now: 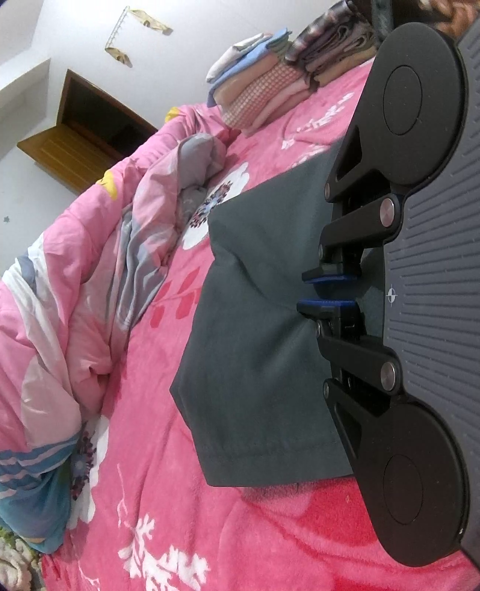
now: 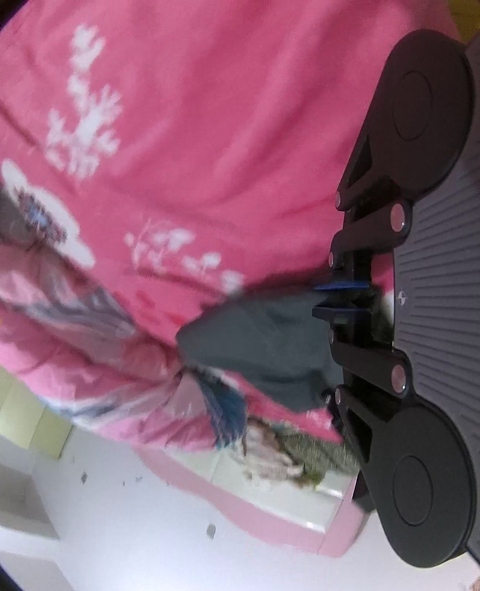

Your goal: Fold clothes

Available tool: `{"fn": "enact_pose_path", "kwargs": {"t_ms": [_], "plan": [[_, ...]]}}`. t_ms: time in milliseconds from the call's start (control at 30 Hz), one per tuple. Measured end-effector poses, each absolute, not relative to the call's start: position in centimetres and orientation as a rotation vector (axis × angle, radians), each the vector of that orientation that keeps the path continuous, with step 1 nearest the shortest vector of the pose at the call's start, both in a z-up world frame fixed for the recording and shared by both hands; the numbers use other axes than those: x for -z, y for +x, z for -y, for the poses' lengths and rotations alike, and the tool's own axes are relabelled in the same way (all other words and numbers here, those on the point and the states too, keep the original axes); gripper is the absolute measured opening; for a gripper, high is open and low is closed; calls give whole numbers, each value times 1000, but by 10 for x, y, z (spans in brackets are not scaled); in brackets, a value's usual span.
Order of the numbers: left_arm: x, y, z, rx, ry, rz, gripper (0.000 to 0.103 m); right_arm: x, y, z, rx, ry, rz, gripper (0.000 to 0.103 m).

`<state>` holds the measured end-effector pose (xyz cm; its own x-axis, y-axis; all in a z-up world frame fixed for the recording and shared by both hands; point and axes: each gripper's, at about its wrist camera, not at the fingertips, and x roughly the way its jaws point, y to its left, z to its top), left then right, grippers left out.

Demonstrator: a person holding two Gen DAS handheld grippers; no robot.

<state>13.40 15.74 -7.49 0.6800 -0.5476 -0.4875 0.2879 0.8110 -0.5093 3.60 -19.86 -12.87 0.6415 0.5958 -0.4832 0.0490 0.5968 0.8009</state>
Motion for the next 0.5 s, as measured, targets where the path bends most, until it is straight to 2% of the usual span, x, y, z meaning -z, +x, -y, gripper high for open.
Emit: {"fn": "enact_pose_path", "kwargs": {"t_ms": [167, 333, 500], "plan": [[75, 133, -158, 483, -424, -676, 11, 129, 26, 202, -369, 913, -826, 16], [74, 133, -160, 488, -437, -670, 11, 109, 10, 203, -373, 813, -794, 16], [58, 123, -164, 476, -394, -606, 11, 97, 26, 219, -338, 838, -729, 18]]}}
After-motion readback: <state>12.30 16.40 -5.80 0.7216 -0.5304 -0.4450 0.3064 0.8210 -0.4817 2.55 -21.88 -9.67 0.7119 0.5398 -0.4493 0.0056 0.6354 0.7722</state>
